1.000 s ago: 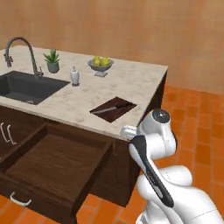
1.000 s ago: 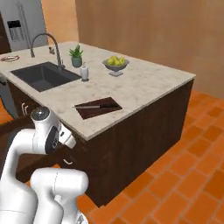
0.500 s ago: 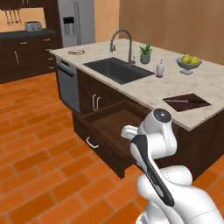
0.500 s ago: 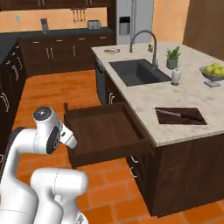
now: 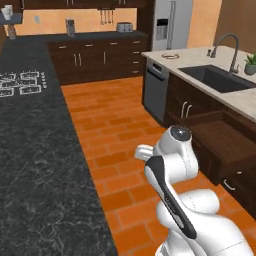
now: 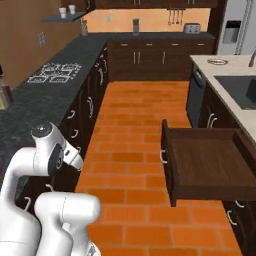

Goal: Pick up the knife from the drawer and place it on the cutting board. Then place the meat from the plate to the cutting board.

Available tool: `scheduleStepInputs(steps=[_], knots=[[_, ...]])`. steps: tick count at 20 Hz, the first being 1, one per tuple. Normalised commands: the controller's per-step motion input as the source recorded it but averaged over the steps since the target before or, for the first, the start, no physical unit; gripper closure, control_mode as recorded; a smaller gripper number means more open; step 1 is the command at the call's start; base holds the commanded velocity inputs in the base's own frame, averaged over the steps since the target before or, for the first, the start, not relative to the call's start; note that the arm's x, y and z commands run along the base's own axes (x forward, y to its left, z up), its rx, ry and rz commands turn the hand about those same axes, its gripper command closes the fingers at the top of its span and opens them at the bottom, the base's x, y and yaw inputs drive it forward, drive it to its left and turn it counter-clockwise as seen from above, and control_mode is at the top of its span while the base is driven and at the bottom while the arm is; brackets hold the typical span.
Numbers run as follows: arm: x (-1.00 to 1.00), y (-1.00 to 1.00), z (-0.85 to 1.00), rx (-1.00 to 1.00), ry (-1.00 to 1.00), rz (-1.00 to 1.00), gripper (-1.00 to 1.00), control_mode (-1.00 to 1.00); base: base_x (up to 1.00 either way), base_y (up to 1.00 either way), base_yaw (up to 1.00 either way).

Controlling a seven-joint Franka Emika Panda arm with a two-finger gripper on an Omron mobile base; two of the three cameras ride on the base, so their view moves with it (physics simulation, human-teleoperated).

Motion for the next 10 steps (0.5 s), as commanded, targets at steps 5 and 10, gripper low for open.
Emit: scheduleStepInputs(steps=[5, 10], knots=[[0.0, 0.0, 0.0, 0.0, 0.0, 0.0, -1.0, 1.0, 1.0, 0.13, 0.01], [0.0, 0.0, 0.0, 0.0, 0.0, 0.0, -1.0, 1.0, 1.0, -0.66, 0.0]])
